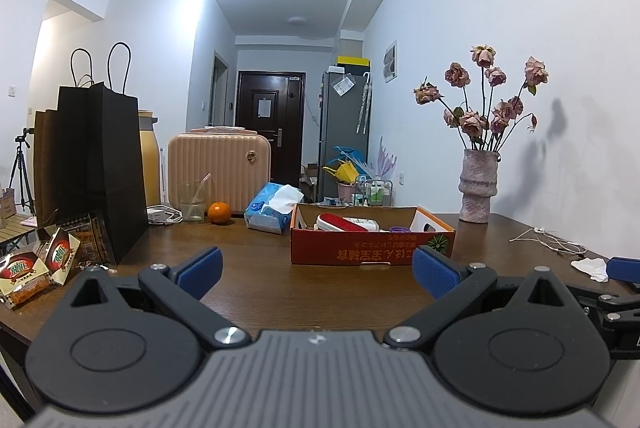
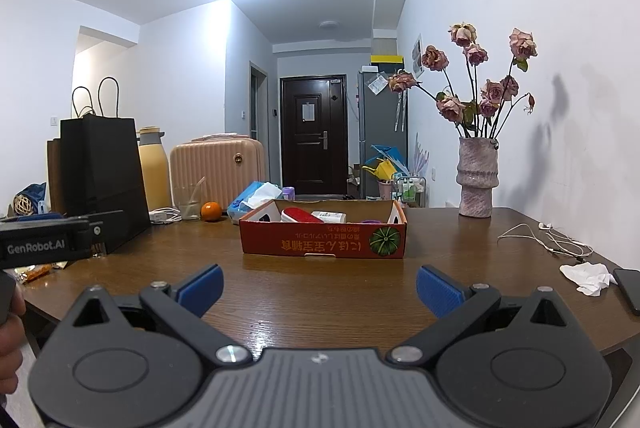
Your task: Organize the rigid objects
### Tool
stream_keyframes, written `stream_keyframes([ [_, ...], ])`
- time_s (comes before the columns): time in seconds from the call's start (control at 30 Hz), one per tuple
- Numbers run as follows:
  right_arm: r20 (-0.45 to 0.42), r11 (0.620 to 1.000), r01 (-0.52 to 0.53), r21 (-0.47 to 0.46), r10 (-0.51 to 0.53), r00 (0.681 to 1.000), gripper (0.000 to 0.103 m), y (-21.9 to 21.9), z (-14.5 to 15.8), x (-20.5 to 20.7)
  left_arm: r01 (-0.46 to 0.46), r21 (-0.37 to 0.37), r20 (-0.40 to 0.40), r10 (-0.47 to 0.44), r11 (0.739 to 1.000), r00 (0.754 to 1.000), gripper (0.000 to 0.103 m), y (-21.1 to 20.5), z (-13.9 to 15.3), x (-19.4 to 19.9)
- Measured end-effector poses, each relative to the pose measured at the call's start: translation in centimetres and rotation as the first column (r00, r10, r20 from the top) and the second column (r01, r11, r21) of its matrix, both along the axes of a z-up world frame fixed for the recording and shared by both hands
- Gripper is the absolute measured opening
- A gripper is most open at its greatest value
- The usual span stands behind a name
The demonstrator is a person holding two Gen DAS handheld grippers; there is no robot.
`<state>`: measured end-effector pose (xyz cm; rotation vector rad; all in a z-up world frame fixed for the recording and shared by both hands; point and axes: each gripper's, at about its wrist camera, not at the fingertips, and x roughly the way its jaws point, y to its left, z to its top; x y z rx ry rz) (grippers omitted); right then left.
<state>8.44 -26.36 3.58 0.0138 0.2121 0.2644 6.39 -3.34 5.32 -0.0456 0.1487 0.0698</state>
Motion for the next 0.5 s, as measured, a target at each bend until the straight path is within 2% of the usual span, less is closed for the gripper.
stream_keyframes([
  [0.5, -0.003, 1.0, 0.003, 0.001, -0.003, 1.0, 0.103, 0.06, 0.03, -0.12, 0.012, 0.006, 0.001, -0.012, 1.0, 1.0, 0.103, -0.08, -0.08, -0.1],
])
